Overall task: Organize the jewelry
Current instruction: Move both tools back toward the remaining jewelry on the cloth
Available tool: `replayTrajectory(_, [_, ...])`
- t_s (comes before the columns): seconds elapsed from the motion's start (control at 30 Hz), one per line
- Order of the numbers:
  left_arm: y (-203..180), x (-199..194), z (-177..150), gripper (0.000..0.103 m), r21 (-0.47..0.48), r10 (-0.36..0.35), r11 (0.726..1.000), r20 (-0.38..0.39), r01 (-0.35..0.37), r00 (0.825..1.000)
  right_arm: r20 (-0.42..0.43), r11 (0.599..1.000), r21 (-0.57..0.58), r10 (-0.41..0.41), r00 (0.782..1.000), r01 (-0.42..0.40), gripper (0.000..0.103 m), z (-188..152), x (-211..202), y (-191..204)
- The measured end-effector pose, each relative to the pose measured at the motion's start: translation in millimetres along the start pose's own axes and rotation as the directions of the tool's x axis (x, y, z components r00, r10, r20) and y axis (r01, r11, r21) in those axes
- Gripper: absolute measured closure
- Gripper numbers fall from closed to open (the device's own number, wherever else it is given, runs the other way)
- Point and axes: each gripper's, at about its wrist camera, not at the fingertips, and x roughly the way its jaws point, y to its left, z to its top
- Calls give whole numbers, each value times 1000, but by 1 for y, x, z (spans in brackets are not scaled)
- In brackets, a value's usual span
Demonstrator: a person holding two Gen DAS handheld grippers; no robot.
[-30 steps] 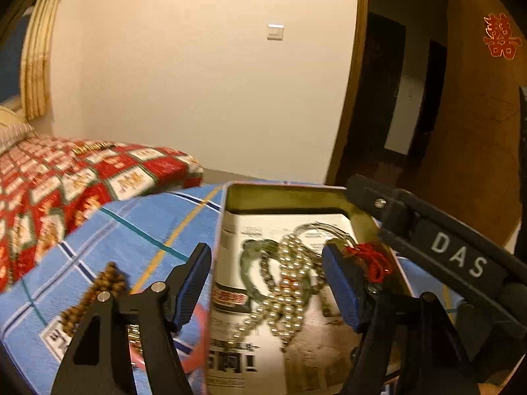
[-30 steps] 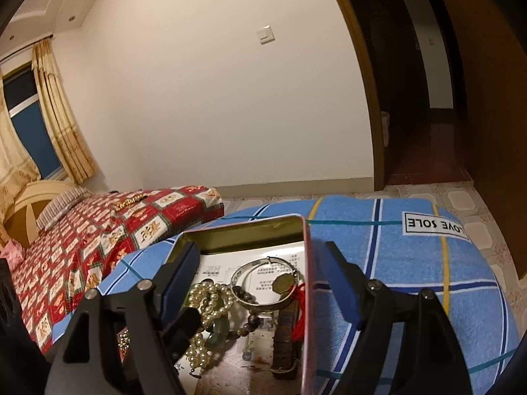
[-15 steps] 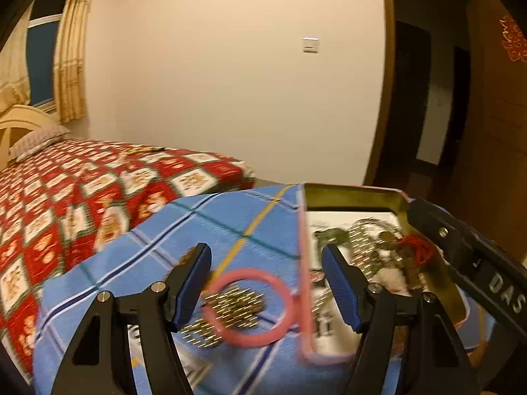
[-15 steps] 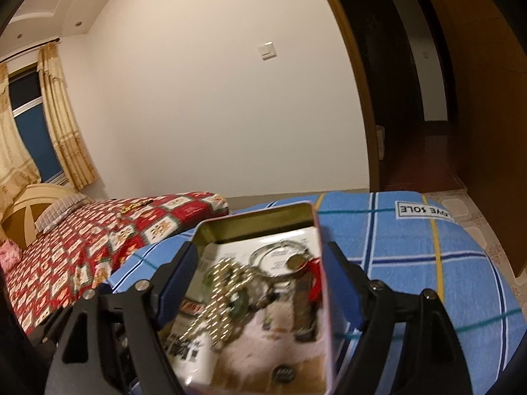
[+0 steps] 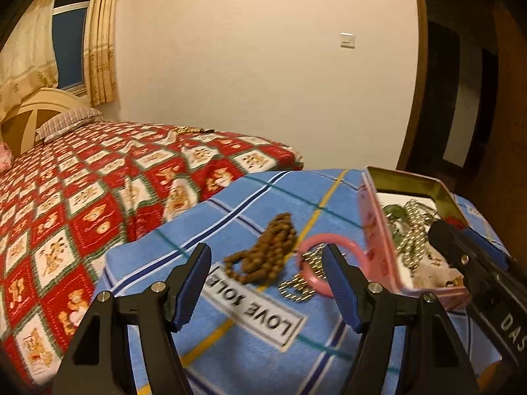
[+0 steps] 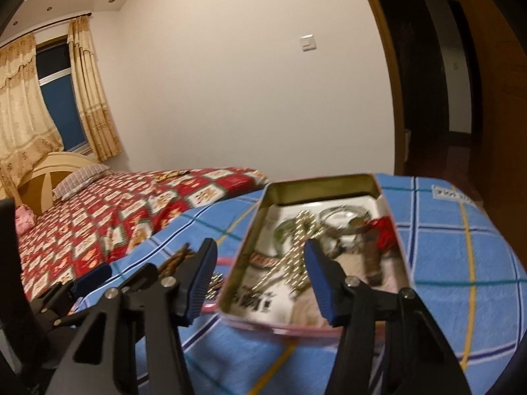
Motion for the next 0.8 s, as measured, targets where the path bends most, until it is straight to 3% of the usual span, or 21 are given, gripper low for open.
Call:
replayTrajectory(0.37, [58, -4, -3, 33, -80, 77, 994, -51, -81, 996, -112, 994, -68, 82, 990, -90, 45, -23, 6, 41])
replayTrajectory(0.67, [74, -2, -4, 33, -153, 49, 986, -67, -59, 997, -242, 983, -31, 167, 956, -179, 44, -31, 37, 64])
replayTrajectory(0.8, [77, -2, -5, 33, -168, 34, 985, -70, -46, 997, -260, 989, -57, 120, 958, -139, 46, -27, 52, 72])
